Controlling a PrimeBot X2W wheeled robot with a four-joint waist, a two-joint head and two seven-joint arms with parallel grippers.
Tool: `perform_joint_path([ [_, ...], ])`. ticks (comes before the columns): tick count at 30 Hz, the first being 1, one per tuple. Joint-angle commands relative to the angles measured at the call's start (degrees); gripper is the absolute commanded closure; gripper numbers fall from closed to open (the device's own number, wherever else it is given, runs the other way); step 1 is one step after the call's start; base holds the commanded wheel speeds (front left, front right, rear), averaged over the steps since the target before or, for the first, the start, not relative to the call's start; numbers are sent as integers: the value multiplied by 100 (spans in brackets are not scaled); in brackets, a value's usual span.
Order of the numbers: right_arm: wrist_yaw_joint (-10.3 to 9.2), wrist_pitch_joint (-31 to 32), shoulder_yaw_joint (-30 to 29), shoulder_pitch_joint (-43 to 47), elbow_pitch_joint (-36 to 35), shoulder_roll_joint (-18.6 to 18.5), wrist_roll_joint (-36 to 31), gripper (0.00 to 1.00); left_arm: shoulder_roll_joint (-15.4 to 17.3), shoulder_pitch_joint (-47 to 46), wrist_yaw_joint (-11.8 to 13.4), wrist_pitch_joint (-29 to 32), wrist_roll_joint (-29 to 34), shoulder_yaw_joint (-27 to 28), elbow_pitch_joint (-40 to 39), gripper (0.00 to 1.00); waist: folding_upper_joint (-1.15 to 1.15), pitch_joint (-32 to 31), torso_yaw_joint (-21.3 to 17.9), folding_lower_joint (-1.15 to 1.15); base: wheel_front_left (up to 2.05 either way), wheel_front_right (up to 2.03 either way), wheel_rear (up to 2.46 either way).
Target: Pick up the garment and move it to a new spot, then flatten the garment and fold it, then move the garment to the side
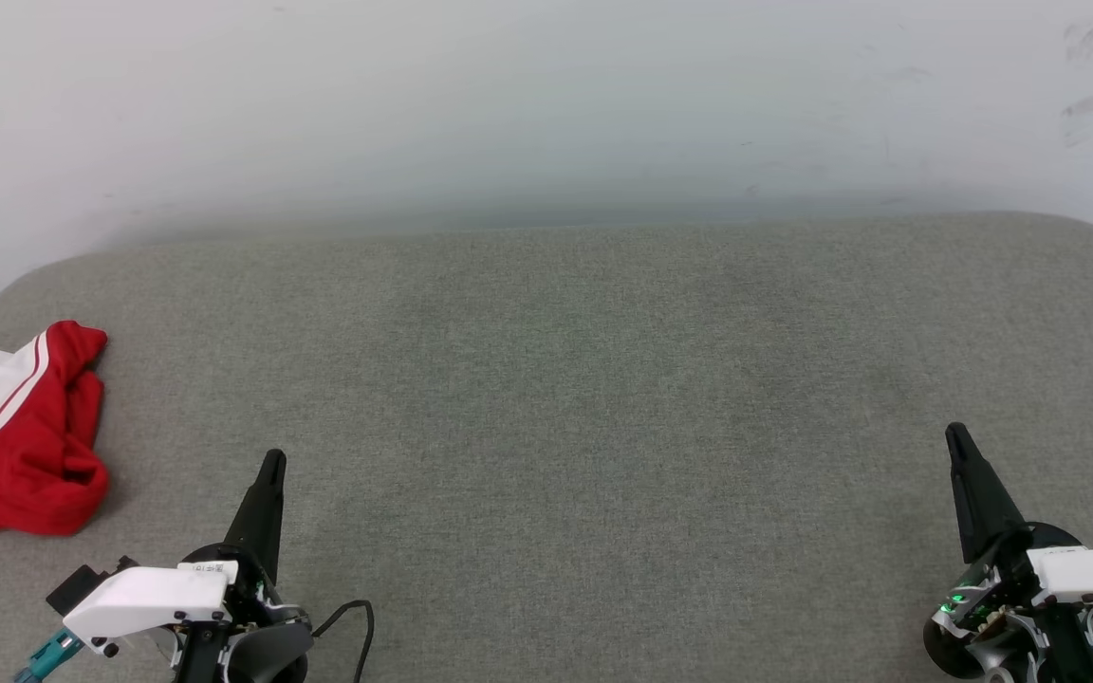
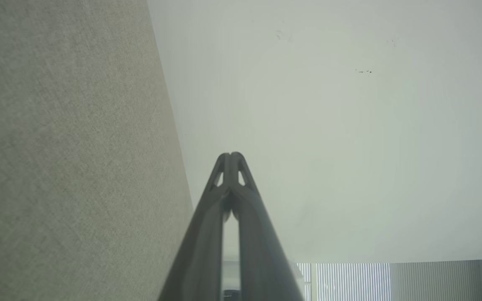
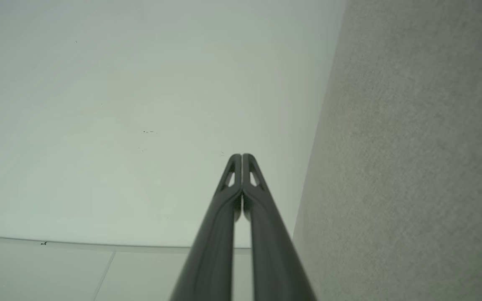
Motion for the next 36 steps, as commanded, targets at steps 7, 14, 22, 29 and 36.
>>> perform_joint_path([
  [7, -2, 8, 0, -71, 7, 19, -29, 100, -8, -48, -12, 27, 15, 21, 1, 100, 0, 0, 0, 0, 0, 0, 0],
  [14, -2, 7, 1, -71, 7, 19, -28, 100, -8, -48, -12, 27, 14, 19, 1, 100, 0, 0, 0, 0, 0, 0, 0],
  [22, -2, 7, 2, -71, 7, 19, -28, 100, -8, -48, -12, 26, 14, 18, 1, 100, 0, 0, 0, 0, 0, 0, 0],
  [29, -2, 6, 2, -71, 7, 19, -28, 100, -8, -48, -12, 25, 13, 17, 1, 100, 0, 0, 0, 0, 0, 0, 0],
  [36, -2, 6, 2, -71, 7, 19, -27, 100, -7, -48, -12, 24, 12, 17, 0, 100, 0, 0, 0, 0, 0, 0, 0],
])
